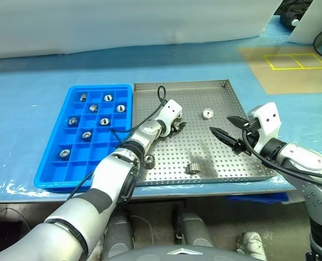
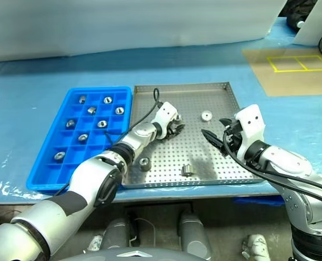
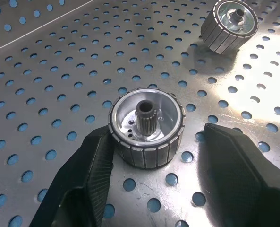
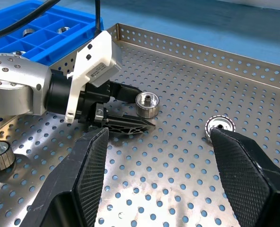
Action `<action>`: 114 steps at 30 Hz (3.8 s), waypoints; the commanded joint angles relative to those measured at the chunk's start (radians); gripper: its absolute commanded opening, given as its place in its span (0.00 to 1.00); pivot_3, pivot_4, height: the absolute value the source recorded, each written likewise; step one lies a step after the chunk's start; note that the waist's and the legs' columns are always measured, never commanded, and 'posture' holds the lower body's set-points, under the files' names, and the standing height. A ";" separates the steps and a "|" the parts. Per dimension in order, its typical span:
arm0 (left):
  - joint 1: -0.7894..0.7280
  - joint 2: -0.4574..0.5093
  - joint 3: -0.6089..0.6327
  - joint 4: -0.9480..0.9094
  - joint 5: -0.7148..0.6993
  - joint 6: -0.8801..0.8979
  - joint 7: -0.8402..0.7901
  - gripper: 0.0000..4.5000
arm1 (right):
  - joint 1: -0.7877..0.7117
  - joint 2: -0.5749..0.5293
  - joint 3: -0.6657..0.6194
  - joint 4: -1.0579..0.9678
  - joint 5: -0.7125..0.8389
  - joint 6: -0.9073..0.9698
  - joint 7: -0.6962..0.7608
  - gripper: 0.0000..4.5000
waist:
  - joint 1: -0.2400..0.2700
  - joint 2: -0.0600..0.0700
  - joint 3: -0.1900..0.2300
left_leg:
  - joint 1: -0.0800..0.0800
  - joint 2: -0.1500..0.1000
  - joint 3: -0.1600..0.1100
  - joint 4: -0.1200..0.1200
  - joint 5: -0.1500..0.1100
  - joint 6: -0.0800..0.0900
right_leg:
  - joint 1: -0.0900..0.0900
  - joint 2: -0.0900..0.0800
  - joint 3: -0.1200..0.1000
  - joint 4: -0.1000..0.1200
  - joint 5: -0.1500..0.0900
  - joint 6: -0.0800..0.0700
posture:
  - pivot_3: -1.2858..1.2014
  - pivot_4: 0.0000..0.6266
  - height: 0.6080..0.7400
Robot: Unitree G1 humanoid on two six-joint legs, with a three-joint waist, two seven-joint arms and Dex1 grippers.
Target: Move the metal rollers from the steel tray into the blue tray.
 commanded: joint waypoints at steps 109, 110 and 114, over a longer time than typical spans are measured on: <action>0.871 0.808 0.124 -1.675 -0.723 0.615 -0.658 0.99 | -0.474 0.076 0.542 0.596 -0.287 -0.399 0.781 0.78 | 0.197 -0.001 0.002 | -0.002 0.002 0.000 -0.009 0.012 -0.020 | -0.013 0.002 -0.003 0.018 -0.003 -0.005 | 0.55 0.24 1.00; 0.868 0.805 0.106 -1.664 -0.717 0.608 -0.668 0.99 | -0.455 0.062 0.548 0.581 -0.291 -0.398 0.780 0.78 | 0.192 -0.001 0.002 | -0.001 0.002 0.000 -0.009 0.012 -0.021 | -0.014 0.002 -0.004 0.018 -0.003 -0.005 | 0.54 0.24 1.00; 0.849 0.792 0.070 -1.620 -0.697 0.582 -0.688 0.99 | -0.443 0.076 0.556 0.569 -0.288 -0.380 0.757 0.78 | 0.162 -0.001 0.002 | 0.001 0.004 0.000 -0.010 0.012 -0.021 | -0.014 0.005 -0.003 0.020 -0.003 -0.006 | 0.53 0.24 1.00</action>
